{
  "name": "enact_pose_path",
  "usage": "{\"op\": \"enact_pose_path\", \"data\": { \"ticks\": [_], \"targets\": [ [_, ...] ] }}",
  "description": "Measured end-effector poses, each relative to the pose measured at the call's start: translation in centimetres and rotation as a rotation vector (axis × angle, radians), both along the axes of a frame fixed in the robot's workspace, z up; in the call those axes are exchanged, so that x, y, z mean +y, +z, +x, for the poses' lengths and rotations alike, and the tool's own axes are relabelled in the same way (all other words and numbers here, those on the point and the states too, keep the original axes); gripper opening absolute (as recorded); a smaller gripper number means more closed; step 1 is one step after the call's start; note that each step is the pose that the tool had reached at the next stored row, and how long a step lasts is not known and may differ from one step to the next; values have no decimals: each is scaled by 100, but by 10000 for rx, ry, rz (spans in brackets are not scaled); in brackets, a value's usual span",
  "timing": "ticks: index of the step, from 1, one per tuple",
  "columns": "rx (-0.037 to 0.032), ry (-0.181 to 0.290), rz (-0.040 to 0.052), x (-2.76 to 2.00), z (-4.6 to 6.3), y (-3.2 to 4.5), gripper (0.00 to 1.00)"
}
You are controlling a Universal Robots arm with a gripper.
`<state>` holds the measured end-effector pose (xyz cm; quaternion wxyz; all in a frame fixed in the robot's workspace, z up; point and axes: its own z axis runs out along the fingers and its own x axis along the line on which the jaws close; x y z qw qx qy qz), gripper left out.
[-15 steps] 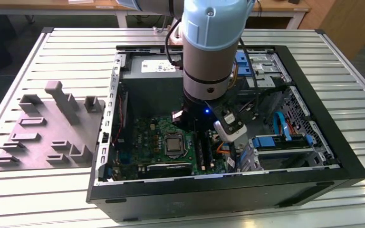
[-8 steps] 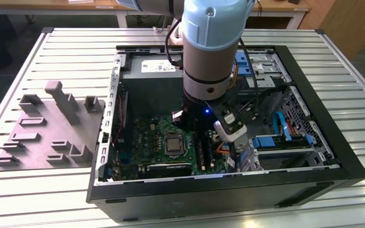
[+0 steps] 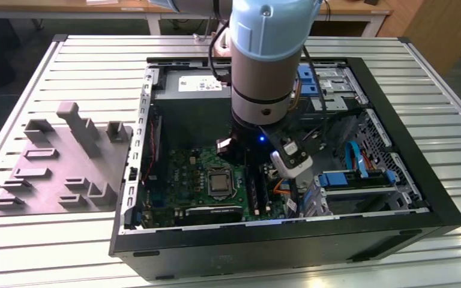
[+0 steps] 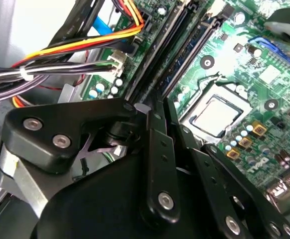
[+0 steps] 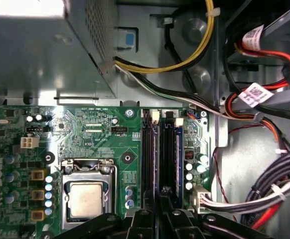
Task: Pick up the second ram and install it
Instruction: 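Insert the second ram into the second slot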
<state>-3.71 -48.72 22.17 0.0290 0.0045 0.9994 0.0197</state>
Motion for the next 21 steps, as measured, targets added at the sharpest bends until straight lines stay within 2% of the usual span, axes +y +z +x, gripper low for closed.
{"op": "enact_pose_path", "data": {
  "ticks": [6,9,16,17,21],
  "targets": [
    [0,1,-1,0,0,157,18],
    [1,0,-4,0,0,210,18],
    [0,0,-12,0,0,211,18],
    [0,0,-12,0,0,211,11],
    [0,0,-14,0,0,211,10]
  ]
}}
